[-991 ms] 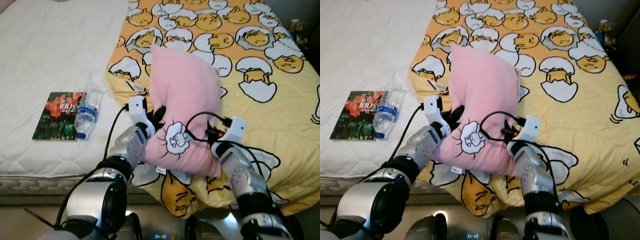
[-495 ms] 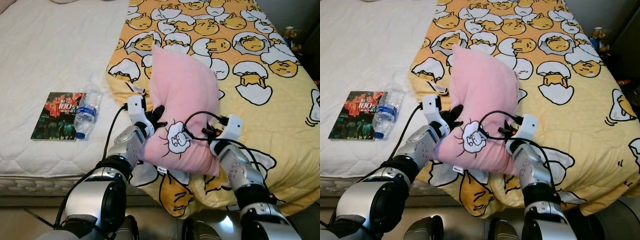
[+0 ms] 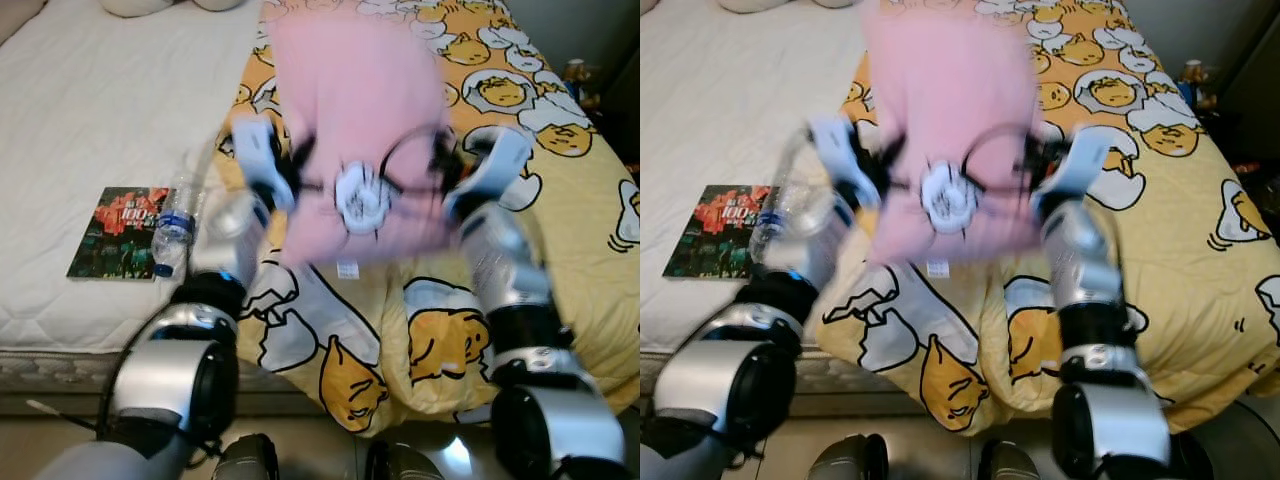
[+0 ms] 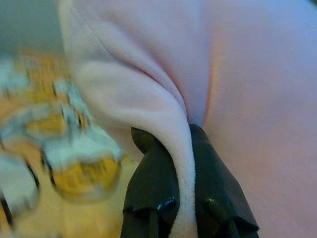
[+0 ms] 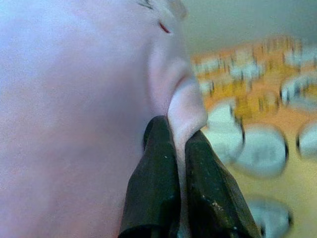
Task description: Clean up the room
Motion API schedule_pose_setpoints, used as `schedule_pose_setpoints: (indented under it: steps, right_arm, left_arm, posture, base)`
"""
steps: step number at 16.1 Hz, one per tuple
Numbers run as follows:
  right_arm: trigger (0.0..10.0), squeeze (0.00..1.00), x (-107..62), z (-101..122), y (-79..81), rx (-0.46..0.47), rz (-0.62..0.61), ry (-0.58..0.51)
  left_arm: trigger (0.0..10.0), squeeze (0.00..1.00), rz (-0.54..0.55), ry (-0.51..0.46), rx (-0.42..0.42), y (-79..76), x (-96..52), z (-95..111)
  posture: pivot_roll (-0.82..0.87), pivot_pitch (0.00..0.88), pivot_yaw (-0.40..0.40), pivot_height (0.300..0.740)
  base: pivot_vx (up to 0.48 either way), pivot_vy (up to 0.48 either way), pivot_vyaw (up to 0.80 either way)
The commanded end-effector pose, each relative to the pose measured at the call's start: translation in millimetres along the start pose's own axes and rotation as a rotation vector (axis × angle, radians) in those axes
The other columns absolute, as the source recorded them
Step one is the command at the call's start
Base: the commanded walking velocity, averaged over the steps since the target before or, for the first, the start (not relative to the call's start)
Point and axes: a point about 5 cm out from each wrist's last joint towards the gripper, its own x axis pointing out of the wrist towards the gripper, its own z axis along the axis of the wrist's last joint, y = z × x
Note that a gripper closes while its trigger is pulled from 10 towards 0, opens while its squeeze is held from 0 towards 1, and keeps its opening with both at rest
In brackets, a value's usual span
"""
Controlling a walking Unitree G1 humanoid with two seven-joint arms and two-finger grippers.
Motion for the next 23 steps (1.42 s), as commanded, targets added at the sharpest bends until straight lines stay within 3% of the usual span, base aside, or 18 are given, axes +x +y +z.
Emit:
schedule_pose_setpoints:
  steps: [1, 2, 3, 6, 12, 18, 22, 23]
  right_arm:
    - [0.0, 0.0, 2.6, 20, -0.1, -0.03, -0.002, -0.08]
    - [0.0, 0.0, 2.6, 28, 0.7, -0.067, 0.008, -0.109]
    - [0.0, 0.0, 0.8, 23, 1.7, -0.082, 0.011, -0.097]
    - [0.0, 0.0, -9.0, -7, 3.5, -0.058, 0.003, -0.013]
    - [0.0, 0.0, -20.0, -27, 0.3, -0.037, -0.002, 0.037]
    - [0.0, 0.0, -20.9, -32, 6.1, -0.05, 0.021, 0.044]
    - [0.0, 0.0, -23.7, -36, 2.0, -0.069, 0.031, 0.066]
    - [0.0, 0.0, -23.2, -35, 0.0, -0.091, 0.031, 0.061]
  left_arm:
    - [0.0, 0.0, -0.015, -0.054, 0.048, 0.2, 6.2, 21]
    - [0.0, 0.0, -0.01, -0.07, 0.111, 6.4, 3.7, 30]
    - [0.0, 0.0, 0.0, -0.066, 0.13, 9.3, 0.3, 28]
    - [0.0, 0.0, 0.021, 0.003, 0.112, 11.5, -10.2, 6]
    - [0.0, 0.0, 0.068, 0.062, 0.078, 10.0, -23.6, -20]
    - [0.0, 0.0, 0.024, 0.057, 0.09, 13.2, -29.2, -17]
    - [0.0, 0.0, 0.174, 0.052, -0.014, 27.0, -38.0, -24]
    - [0.0, 0.0, 0.21, 0.074, -0.044, 19.8, -42.7, -38]
  posture:
    - [-0.07, 0.0, 0.017, 0.74]
    - [-0.07, 0.0, 0.012, 0.74]
    - [-0.06, 0.0, 0.009, 0.74]
    - [-0.06, 0.0, 0.011, 0.74]
    - [-0.06, 0.0, 0.016, 0.74]
    - [-0.04, 0.001, 0.0, 0.74]
    - [-0.03, 0.003, -0.008, 0.74]
    - [-0.03, 0.0, -0.005, 0.74]
  base:
    - [0.0, 0.0, 0.0]
    - [0.0, 0.0, 0.0]
    - [0.0, 0.0, 0.0]
    - [0.0, 0.29, 0.0]
    - [0.0, 0.48, 0.0]
    - [0.0, 0.48, 0.0]
    - [0.0, 0.48, 0.0]
    - [0.0, 0.48, 0.0]
